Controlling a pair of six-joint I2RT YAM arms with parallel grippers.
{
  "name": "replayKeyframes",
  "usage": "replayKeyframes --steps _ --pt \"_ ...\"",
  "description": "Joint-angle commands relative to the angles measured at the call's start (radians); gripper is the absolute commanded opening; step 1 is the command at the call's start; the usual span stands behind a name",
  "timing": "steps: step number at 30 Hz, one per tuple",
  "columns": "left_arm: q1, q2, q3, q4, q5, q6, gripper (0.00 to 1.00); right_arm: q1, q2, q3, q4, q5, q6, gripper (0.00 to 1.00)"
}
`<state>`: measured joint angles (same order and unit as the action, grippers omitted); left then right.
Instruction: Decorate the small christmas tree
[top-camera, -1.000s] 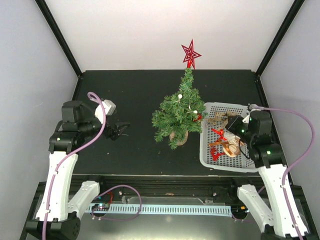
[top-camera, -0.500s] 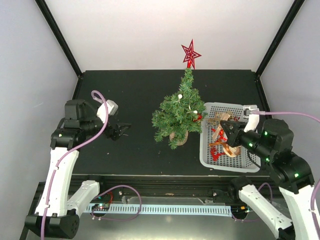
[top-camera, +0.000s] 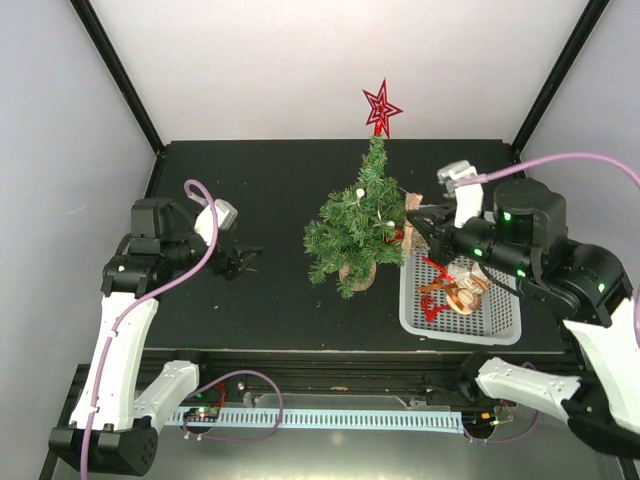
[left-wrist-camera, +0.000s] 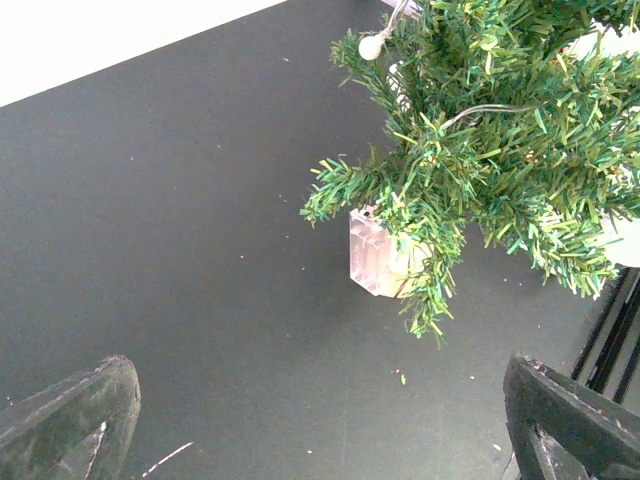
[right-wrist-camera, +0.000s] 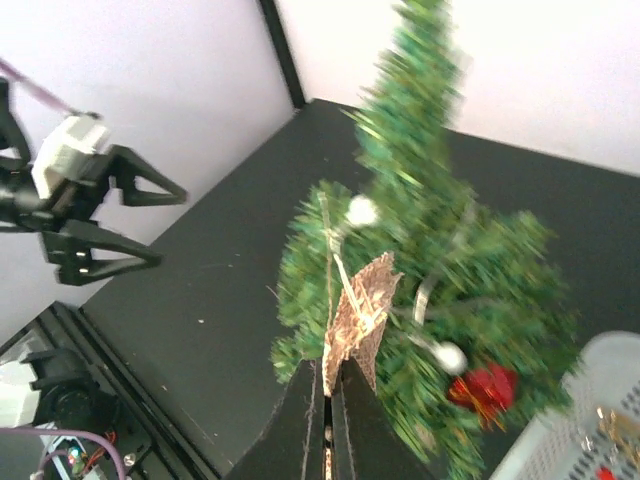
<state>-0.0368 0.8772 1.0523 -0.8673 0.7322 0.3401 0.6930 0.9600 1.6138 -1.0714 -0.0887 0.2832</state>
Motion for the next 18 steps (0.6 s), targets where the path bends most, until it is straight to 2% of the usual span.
replayKeyframes --steps 1,5,8,18 --pt "-0.010 0.000 0.041 -0.012 -0.006 0.015 0.99 0.207 0.135 0.191 -0.063 0.211 -0.060 0.01" --pt "-0.010 0.001 0.041 -0.010 -0.011 0.020 0.99 0.419 0.287 0.371 -0.148 0.397 -0.074 0.01" --pt "-0.010 0.000 0.038 -0.009 -0.012 0.026 0.99 0.549 0.385 0.426 -0.218 0.510 -0.079 0.01" --pt "-0.011 -0.013 0.028 -0.002 -0.007 0.031 0.99 0.600 0.496 0.410 -0.291 0.638 -0.073 0.01"
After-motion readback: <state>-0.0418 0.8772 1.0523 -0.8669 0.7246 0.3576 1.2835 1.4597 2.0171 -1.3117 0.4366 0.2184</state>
